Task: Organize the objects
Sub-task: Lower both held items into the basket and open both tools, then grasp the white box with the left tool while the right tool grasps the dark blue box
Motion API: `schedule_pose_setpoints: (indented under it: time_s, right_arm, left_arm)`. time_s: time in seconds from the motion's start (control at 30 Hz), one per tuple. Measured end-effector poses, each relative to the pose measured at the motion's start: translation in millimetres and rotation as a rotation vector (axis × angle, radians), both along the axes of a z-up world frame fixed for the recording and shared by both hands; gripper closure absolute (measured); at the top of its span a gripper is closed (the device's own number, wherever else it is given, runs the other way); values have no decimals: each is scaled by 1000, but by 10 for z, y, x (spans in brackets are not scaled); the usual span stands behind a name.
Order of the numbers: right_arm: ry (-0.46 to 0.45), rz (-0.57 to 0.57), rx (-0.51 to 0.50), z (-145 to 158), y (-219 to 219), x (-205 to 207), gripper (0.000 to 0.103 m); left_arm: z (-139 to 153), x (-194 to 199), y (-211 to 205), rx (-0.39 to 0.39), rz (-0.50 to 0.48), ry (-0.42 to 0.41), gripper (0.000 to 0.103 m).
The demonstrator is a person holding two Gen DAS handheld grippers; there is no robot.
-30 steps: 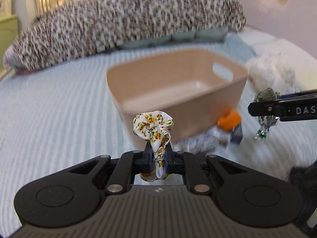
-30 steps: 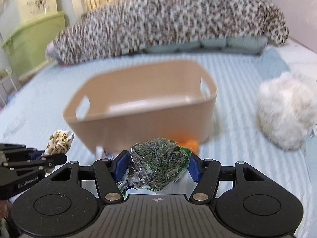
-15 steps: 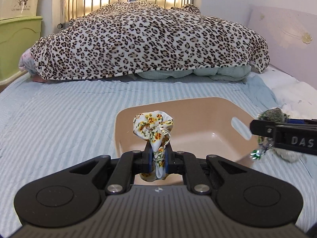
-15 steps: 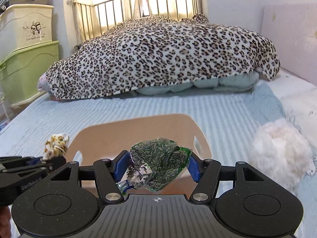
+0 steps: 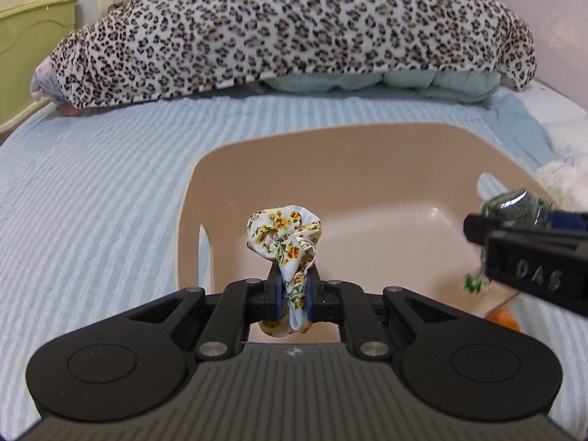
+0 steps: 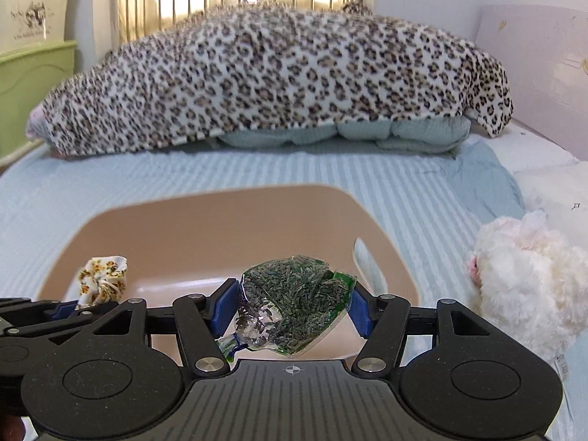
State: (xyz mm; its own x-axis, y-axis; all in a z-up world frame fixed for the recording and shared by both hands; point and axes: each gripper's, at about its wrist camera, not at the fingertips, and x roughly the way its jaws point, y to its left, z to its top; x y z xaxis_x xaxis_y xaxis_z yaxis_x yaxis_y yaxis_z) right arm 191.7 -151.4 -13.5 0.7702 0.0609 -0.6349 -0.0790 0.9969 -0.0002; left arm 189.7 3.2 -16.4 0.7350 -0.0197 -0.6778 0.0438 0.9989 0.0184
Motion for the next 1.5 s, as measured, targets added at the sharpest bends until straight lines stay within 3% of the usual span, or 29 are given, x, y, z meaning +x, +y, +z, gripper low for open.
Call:
schedule_pose_setpoints:
  time_s: [0.13, 0.23, 0.3, 0.37, 0.43, 0.5, 0.67, 0.8, 0.93, 1.13, 1.5]
  right_arm:
    - [13, 7, -49, -105, 63, 23, 38]
    - [15, 9, -51, -106, 59, 8, 33]
    - [8, 8, -45, -68, 30, -26, 25]
    - [-15, 7, -36, 6, -16, -79, 16]
    - [-41, 3, -34, 95, -78, -138, 9]
    - [-58, 4, -29, 167, -139, -213, 0]
    - [-64, 13, -12, 283, -291, -408, 0]
    - [-7, 32, 10, 275, -407, -548, 0]
    - [28, 60, -43, 226, -427, -670, 0]
    - [80, 66, -94, 91, -523, -746, 0]
    - [180, 29, -61, -238, -714, -596, 0]
  left_arm:
    - [-1, -2, 11, 10, -15, 6, 86]
    - [55, -19, -3, 2, -27, 15, 76]
    - [143, -69, -1, -5, -20, -2, 52]
    - [245, -123, 1, -11, -10, -30, 36]
    - [343, -179, 12, -14, 0, -45, 31]
    - [439, -255, 29, -23, -8, -53, 28]
    - [606, -464, 53, 6, -17, -79, 21]
    - [642, -610, 89, 20, -25, -52, 19]
    - [638, -727, 180, 10, -31, -20, 19]
    - [530, -775, 243, 5, -55, 57, 19]
    - [160, -647, 274, -43, -95, 194, 18]
